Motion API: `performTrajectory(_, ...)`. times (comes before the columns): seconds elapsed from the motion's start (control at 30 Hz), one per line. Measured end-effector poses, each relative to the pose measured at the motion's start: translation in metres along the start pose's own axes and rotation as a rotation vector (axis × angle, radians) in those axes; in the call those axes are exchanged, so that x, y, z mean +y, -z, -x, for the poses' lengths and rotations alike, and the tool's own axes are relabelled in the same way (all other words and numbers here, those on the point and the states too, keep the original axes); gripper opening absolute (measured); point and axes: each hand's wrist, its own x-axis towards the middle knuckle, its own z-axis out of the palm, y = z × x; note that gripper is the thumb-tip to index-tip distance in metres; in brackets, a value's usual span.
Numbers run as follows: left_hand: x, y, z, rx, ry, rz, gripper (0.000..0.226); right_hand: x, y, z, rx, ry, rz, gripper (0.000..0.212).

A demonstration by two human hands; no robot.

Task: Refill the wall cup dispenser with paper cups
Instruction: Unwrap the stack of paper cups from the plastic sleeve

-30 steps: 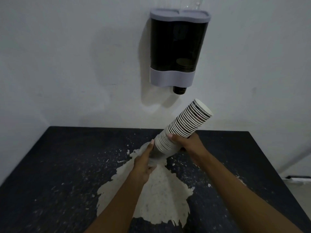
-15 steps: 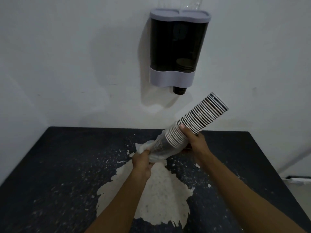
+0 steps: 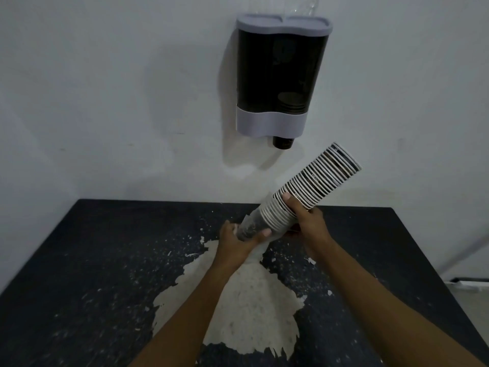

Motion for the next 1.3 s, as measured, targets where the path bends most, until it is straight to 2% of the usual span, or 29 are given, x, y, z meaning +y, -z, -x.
performTrajectory(0.1, 0.000, 0.005, 0.002, -0.081, -0.113, -0.251, 0.096, -0.001, -0.001, -0.001, -0.028, 0.007, 0.028, 0.029)
performTrajectory(0.23, -0.006, 0.014, -0.006, -0.101, -0.157, -0.406, 0.083, -0.002, -0.001, -0.003, -0.024, 0.008, 0.071, 0.057)
performTrajectory(0.3, -0.012, 0.013, -0.009, -0.101, -0.143, -0.440, 0.072, -0.003, -0.002, -0.004, -0.002, 0.031, 0.119, 0.056)
performTrajectory(0.4, -0.023, 0.011, -0.015, -0.091, -0.117, -0.571, 0.038, -0.004, 0.001, -0.007, 0.017, 0.077, 0.157, 0.046)
performTrajectory(0.47, -0.031, 0.011, -0.016, -0.045, -0.133, -0.559, 0.030, -0.005, 0.003, -0.008, 0.033, 0.083, 0.139, 0.041)
performTrajectory(0.5, -0.036, 0.011, -0.016, -0.034, -0.154, -0.504, 0.031, -0.005, 0.004, -0.009, 0.045, 0.082, 0.135, 0.043)
performTrajectory(0.6, -0.044, 0.015, -0.017, -0.044, -0.241, -0.399, 0.063, -0.003, 0.007, -0.010, 0.080, 0.072, 0.125, 0.060)
performTrajectory(0.63, -0.045, 0.015, -0.019, -0.041, -0.246, -0.408, 0.064, -0.003, 0.008, -0.011, 0.085, 0.069, 0.116, 0.064)
performTrajectory(0.73, -0.047, 0.017, -0.023, 0.011, -0.162, -0.417, 0.042, -0.002, 0.010, -0.011, 0.105, 0.057, 0.088, 0.062)
performTrajectory(0.87, -0.033, 0.018, -0.012, 0.030, -0.065, -0.256, 0.025, 0.002, 0.011, -0.014, 0.124, 0.048, 0.078, 0.053)
performTrajectory(0.93, -0.025, 0.017, -0.010, 0.025, -0.013, -0.187, 0.034, 0.005, 0.012, -0.016, 0.120, 0.055, 0.077, 0.052)
performTrajectory(1.0, -0.025, 0.014, -0.010, 0.014, 0.012, -0.179, 0.052, 0.008, 0.013, -0.018, 0.131, 0.073, 0.098, 0.059)
performTrajectory(1.1, -0.034, 0.017, -0.018, 0.063, 0.062, -0.246, 0.072, 0.013, 0.016, -0.023, 0.153, 0.096, 0.134, 0.066)
performTrajectory(1.13, -0.037, 0.019, -0.021, 0.075, 0.067, -0.277, 0.069, 0.015, 0.017, -0.025, 0.161, 0.102, 0.155, 0.067)
performTrajectory(1.23, -0.047, 0.022, -0.026, 0.064, 0.042, -0.364, 0.032, 0.024, 0.019, -0.028, 0.181, 0.118, 0.271, 0.070)
performTrajectory(1.3, -0.053, 0.022, -0.029, 0.091, 0.024, -0.362, 0.023, 0.032, 0.018, -0.028, 0.176, 0.142, 0.367, 0.067)
